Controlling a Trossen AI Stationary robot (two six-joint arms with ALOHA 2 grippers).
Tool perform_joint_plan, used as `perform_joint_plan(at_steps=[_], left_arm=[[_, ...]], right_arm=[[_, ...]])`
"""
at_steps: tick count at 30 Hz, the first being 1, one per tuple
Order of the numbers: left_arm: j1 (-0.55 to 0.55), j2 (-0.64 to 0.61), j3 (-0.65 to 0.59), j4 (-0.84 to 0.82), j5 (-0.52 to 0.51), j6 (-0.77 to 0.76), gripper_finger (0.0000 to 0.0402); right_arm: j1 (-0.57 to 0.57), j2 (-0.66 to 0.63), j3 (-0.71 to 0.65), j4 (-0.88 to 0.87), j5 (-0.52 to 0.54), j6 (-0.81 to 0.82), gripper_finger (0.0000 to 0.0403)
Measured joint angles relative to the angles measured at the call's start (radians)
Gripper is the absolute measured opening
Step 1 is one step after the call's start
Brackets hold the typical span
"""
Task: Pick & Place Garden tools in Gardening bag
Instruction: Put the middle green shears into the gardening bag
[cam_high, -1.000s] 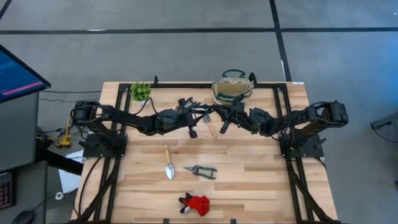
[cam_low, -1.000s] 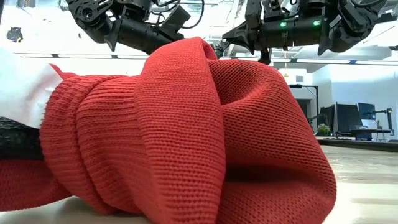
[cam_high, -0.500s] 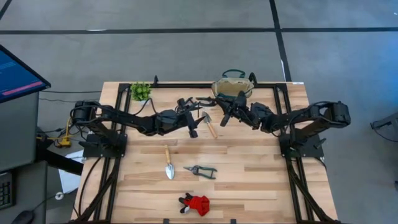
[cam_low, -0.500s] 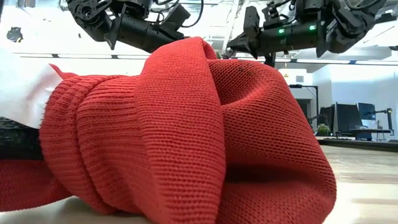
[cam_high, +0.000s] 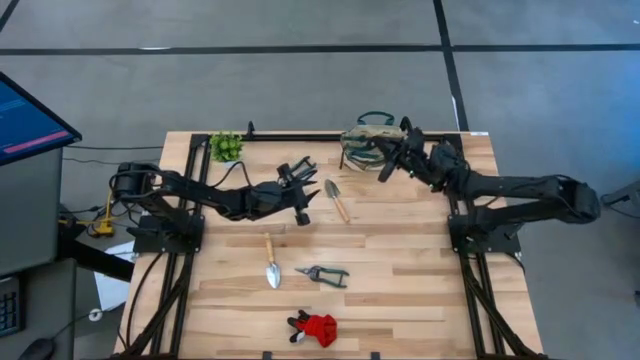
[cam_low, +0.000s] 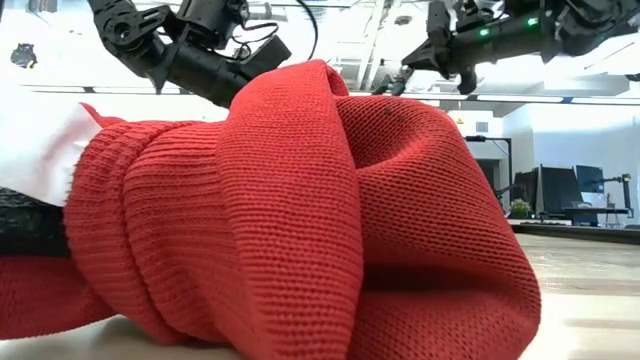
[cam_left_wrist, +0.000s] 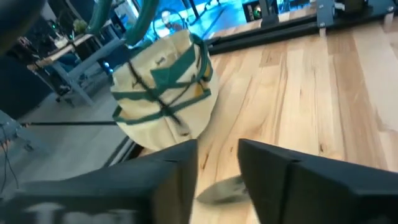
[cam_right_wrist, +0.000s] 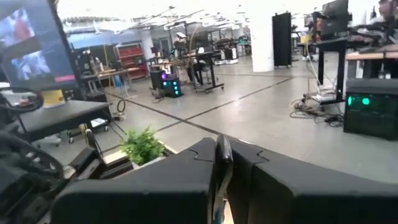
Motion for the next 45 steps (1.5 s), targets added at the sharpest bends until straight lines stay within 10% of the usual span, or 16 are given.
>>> perform_joint_plan(at_steps=[7,21,45], left_arm=[[0.0,-0.111,-0.091,0.003,0.001,-0.052,0.0008],[0.0,-0.421,-0.306,0.005,0.001,-0.15,0.0002],[0.0,-0.453,-0.326,0.014,0.001,-0.157,0.0001]], right_arm=[[-0.102,-0.096,-0.012,-0.043,-0.026,0.001,0.0004],[-0.247,-0.14,-0.012,-0.119,-0.059,0.013,0.0004],[-0.394,0.295,-0.012,-0.139,-0.238,0.164,0.0004]])
